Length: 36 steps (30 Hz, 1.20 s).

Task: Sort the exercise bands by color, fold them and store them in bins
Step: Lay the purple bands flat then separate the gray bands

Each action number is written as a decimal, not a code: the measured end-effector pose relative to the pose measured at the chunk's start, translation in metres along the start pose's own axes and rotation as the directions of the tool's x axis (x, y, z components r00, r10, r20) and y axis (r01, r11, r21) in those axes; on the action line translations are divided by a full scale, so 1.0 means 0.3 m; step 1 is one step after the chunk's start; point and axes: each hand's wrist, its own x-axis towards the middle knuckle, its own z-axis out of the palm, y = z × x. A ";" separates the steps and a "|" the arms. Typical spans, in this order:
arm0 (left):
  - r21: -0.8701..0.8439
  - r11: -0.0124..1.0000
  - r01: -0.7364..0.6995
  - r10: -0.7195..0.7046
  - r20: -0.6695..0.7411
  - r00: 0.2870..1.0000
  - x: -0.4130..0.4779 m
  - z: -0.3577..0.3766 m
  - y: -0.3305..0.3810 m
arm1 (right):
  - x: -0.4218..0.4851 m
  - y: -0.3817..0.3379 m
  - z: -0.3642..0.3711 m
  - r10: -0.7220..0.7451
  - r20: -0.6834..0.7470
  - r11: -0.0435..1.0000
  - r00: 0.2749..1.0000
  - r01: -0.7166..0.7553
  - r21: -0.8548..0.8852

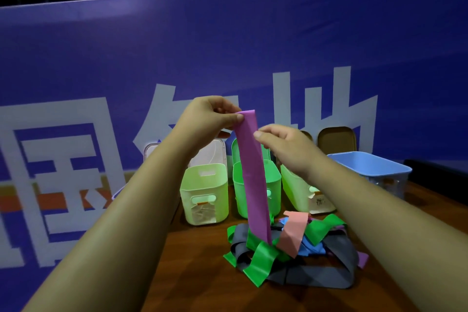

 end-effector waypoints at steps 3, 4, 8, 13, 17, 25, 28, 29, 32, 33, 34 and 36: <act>-0.007 1.000 0.015 -0.015 0.015 1.000 -0.021 -0.021 -0.019 | 0.030 -0.041 0.013 -0.040 -0.008 0.999 0.999 0.040 -0.015; -0.003 1.000 0.019 -0.019 0.015 1.000 -0.027 -0.028 -0.026 | 0.039 -0.051 0.022 -0.050 -0.009 0.999 0.999 0.050 -0.010; -0.003 0.999 0.044 -0.044 0.003 0.999 -0.053 -0.061 -0.066 | 0.069 -0.062 0.077 -0.074 -0.010 0.997 0.997 0.074 0.013; -0.054 0.993 0.101 -0.102 -0.009 0.995 -0.112 -0.120 -0.142 | 0.081 -0.069 0.160 -0.083 0.011 0.995 0.996 0.082 0.058; -0.133 0.967 0.216 -0.197 0.146 0.970 -0.217 -0.140 -0.232 | 0.095 -0.079 0.230 -0.083 -0.018 0.985 0.996 0.085 0.149; -0.189 0.889 0.416 -0.344 0.323 0.882 -0.490 -0.135 -0.429 | 0.142 -0.080 0.416 -0.018 -0.019 0.934 1.000 0.024 0.356; -0.169 0.873 0.457 -0.403 0.277 0.873 -0.563 -0.178 -0.483 | 0.164 -0.046 0.496 0.007 -0.012 0.943 1.000 -0.002 0.333; -0.175 0.859 0.481 -0.431 0.258 0.865 -0.585 -0.198 -0.498 | 0.169 -0.033 0.526 0.019 -0.011 0.948 1.000 -0.015 0.319; -0.112 0.842 0.528 -0.502 0.198 0.842 -0.650 -0.264 -0.544 | 0.179 0.002 0.620 0.060 -0.001 0.946 0.998 -0.056 0.319; -0.081 0.839 0.539 -0.518 0.187 0.835 -0.670 -0.286 -0.556 | 0.180 0.015 0.654 0.073 0.009 0.944 0.997 -0.072 0.321; -0.052 0.831 0.554 -0.539 0.177 0.824 -0.689 -0.308 -0.564 | 0.181 0.028 0.689 0.088 0.020 0.946 0.996 -0.090 0.312; -0.036 0.806 0.591 -0.578 0.170 0.798 -0.725 -0.348 -0.579 | 0.182 0.049 0.754 0.120 0.039 0.946 0.992 -0.126 0.300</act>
